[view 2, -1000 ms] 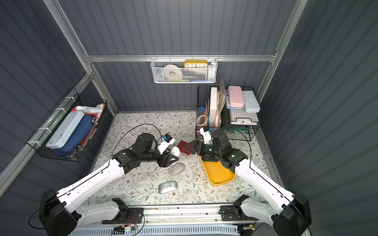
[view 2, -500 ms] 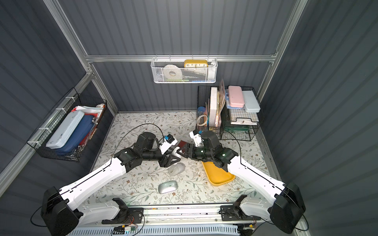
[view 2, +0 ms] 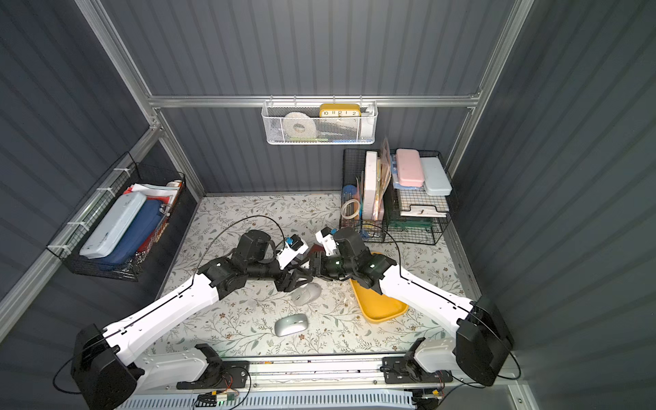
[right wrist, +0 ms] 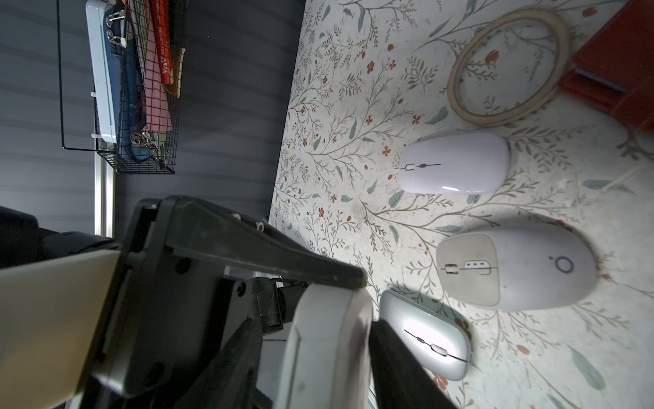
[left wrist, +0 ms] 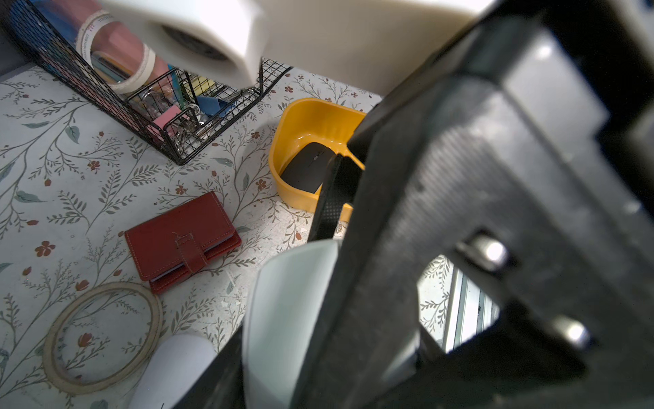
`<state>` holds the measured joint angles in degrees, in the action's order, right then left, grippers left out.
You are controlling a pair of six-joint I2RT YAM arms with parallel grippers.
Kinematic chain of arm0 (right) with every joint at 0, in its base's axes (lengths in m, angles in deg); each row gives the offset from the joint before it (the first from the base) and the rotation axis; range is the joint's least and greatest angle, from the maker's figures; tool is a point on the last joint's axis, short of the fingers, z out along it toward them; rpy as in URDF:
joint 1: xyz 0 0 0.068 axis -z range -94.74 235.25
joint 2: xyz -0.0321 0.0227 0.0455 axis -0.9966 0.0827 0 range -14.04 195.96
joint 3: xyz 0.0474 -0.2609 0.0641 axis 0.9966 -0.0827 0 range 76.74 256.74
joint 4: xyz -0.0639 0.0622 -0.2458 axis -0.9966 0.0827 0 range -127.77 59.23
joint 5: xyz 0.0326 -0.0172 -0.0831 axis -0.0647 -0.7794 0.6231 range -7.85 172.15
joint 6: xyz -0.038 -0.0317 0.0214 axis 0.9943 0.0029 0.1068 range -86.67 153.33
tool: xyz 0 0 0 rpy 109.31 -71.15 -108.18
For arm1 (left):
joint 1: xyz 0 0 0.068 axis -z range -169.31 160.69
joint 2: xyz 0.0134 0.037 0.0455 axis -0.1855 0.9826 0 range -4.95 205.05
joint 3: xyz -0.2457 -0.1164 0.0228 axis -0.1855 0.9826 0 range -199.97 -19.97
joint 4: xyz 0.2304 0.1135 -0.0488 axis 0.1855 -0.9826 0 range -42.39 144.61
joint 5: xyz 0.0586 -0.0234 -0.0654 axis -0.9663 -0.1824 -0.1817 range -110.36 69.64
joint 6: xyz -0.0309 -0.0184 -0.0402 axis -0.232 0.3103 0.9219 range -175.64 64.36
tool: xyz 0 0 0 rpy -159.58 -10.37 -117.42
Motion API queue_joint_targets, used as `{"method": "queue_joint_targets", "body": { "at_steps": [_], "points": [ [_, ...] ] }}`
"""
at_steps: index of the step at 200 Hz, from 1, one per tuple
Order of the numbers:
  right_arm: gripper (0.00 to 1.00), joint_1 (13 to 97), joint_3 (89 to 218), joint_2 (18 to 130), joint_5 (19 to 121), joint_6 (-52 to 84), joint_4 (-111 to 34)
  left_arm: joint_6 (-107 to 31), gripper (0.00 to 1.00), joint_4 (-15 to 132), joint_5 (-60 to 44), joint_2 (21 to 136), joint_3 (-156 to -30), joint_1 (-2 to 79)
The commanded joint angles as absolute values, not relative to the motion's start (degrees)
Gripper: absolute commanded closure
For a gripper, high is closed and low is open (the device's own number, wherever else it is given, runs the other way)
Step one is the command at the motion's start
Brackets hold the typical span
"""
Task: Put the mouse in the storage box
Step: Pick up the mouse from the center of the board, then place the mouse in the storage box.
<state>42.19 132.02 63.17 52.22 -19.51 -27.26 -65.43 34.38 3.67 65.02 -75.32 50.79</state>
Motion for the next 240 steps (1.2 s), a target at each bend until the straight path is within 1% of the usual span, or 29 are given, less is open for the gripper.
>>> {"method": "queue_joint_targets", "body": {
  "at_steps": [1,32,43,48,56,61,66,77,84,98,103,106,133,172,193,215,219,240],
  "points": [
    [0.52,40.9,133.5,64.2,51.3,-20.0,-28.5,-66.2,0.8,36.2,4.6,65.1,-76.3,50.9],
    [0.62,40.9,133.4,64.5,51.3,-20.5,-29.2,-66.2,0.79,36.2,4.2,64.7,-76.1,50.9],
    [0.65,41.0,133.4,64.4,51.7,-20.5,-29.2,-66.1,0.77,36.2,4.2,64.8,-75.9,50.9],
    [0.66,40.9,133.4,64.3,52.0,-20.5,-29.2,-66.1,0.74,36.3,4.2,64.8,-75.9,50.9],
    [0.68,40.9,133.4,64.1,52.4,-20.4,-29.2,-65.9,0.67,36.3,4.1,64.6,-75.7,50.9],
    [0.69,40.9,133.5,64.0,52.6,-20.3,-29.2,-65.8,0.61,36.3,4.0,64.7,-75.6,50.9],
    [0.7,41.0,133.5,64.0,52.8,-20.3,-29.2,-65.8,0.54,36.3,3.9,64.6,-75.5,50.9],
    [0.71,40.9,133.7,63.9,53.2,-20.1,-29.2,-65.8,0.37,36.2,3.3,64.3,-75.3,50.9],
    [0.71,40.9,133.7,63.9,53.7,-19.9,-29.1,-65.7,0.28,36.2,2.9,64.0,-75.1,50.9],
    [0.72,41.0,133.8,63.9,55.0,-19.4,-28.4,-65.3,0.13,36.3,1.6,63.2,-74.4,50.9],
    [0.72,41.0,133.9,63.9,55.5,-19.1,-27.9,-64.9,0.03,36.5,1.1,62.7,-73.9,50.9],
    [0.72,41.0,133.9,63.9,55.8,-18.8,-27.8,-64.6,0.01,36.6,0.9,62.5,-73.5,50.9],
    [0.72,41.9,133.8,63.3,58.0,-17.0,-26.0,-61.2,0.01,36.3,-1.1,59.8,-71.1,50.9],
    [0.73,47.0,131.9,60.9,59.8,-13.6,-23.1,-48.3,0.01,34.9,-10.9,55.7,-66.8,50.9],
    [0.73,52.3,130.1,58.4,60.9,-10.9,-19.6,-41.6,0.01,33.2,-15.9,52.8,-63.4,50.9],
    [0.74,59.5,126.7,55.9,60.9,-7.5,-16.6,-35.6,0.01,31.5,-22.5,48.4,-59.8,50.9],
    [0.74,60.9,126.0,53.8,61.0,-6.9,-16.3,-34.6,0.01,31.1,-23.8,47.5,-59.2,50.9],
    [0.74,67.8,122.3,50.2,61.2,-4.2,-14.2,-29.5,0.01,28.5,-30.2,43.5,-56.1,50.9]
  ]
}}
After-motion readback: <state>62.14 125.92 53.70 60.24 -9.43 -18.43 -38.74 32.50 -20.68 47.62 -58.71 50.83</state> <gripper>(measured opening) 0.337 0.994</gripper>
